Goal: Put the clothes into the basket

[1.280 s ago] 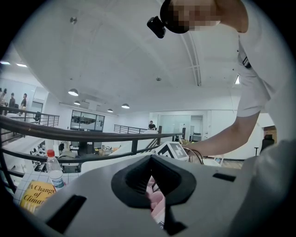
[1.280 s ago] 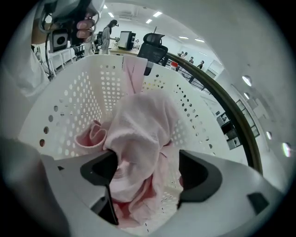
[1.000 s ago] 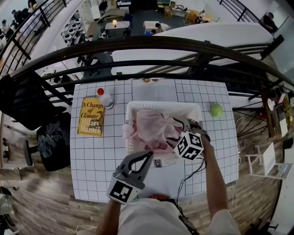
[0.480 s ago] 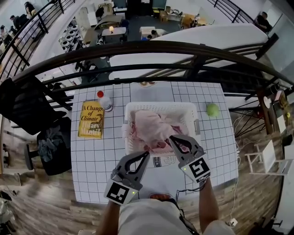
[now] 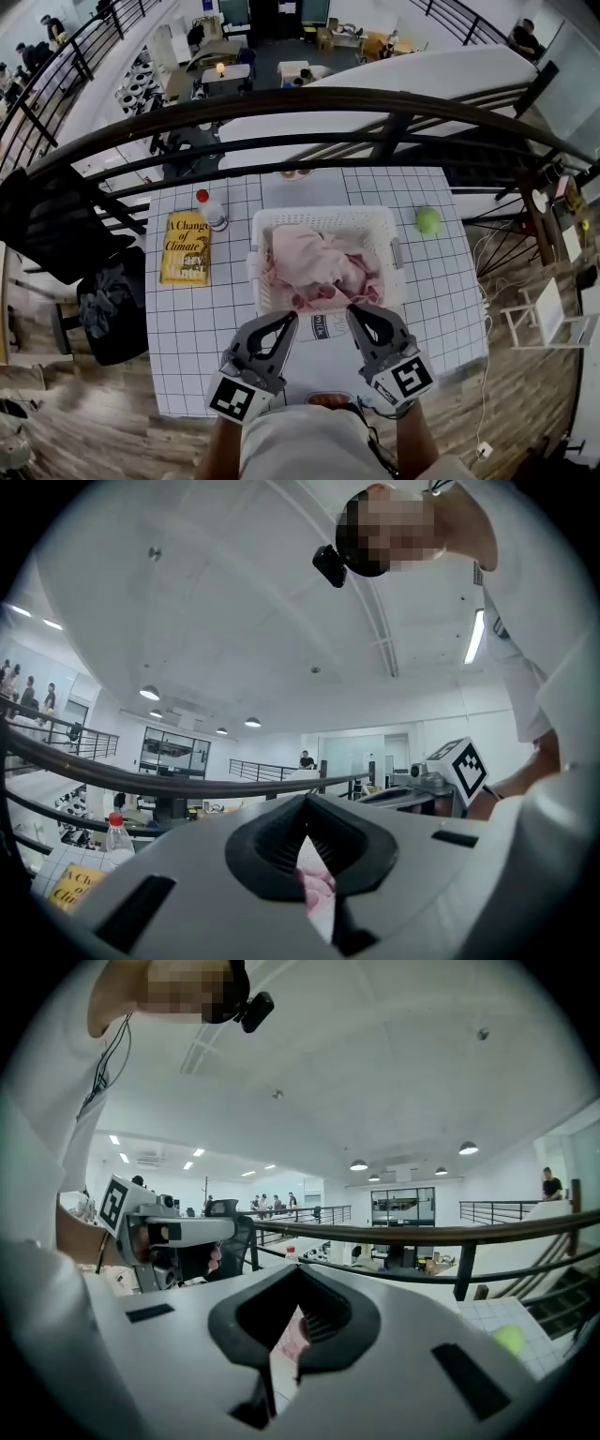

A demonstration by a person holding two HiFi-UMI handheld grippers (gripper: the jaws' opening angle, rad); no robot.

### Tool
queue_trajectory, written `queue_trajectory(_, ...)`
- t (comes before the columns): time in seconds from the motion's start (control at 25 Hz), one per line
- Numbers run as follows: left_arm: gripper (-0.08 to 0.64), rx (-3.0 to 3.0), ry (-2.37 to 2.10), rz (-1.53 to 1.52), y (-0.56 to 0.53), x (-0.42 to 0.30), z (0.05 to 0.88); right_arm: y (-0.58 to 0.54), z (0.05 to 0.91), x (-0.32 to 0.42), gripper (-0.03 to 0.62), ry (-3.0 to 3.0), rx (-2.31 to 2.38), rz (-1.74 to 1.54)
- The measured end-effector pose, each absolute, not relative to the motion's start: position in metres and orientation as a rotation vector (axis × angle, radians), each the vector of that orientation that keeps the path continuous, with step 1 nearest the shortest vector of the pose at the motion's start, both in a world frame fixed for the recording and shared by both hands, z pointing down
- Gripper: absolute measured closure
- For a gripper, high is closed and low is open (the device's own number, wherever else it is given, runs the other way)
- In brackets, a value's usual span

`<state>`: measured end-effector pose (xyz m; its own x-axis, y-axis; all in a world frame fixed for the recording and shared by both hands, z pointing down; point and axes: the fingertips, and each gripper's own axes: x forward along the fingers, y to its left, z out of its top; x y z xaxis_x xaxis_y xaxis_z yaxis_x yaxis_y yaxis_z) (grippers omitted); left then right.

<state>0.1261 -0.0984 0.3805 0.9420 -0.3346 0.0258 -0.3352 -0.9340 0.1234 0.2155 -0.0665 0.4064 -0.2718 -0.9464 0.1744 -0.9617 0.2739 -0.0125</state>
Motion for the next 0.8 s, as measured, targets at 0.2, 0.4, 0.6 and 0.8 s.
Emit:
queue_trajectory(0.2, 0.56, 2.988, -0.486, 0.012, -0.09, 0.124, 0.381, -0.055, 0.405, 0.215, 0.575, -2.39, 1.865, 0.165)
queue_trajectory(0.4, 0.56, 2.986, -0.475, 0.019, -0.086, 0.125, 0.381, -0.052, 0.398, 0.211, 0.577, -2.397, 1.864, 0.138)
queue_trajectory(0.6, 0.56, 3.0, -0.468, 0.019, -0.084, 0.127, 0.383, -0.051, 0.399, 0.209, 0.577, -2.397, 1.856, 0.128)
queue_trajectory(0.8, 0.56, 2.989, -0.474, 0.032, -0.083, 0.127, 0.385, -0.051, 0.399, 0.207, 0.577, -2.402, 1.84, 0.123)
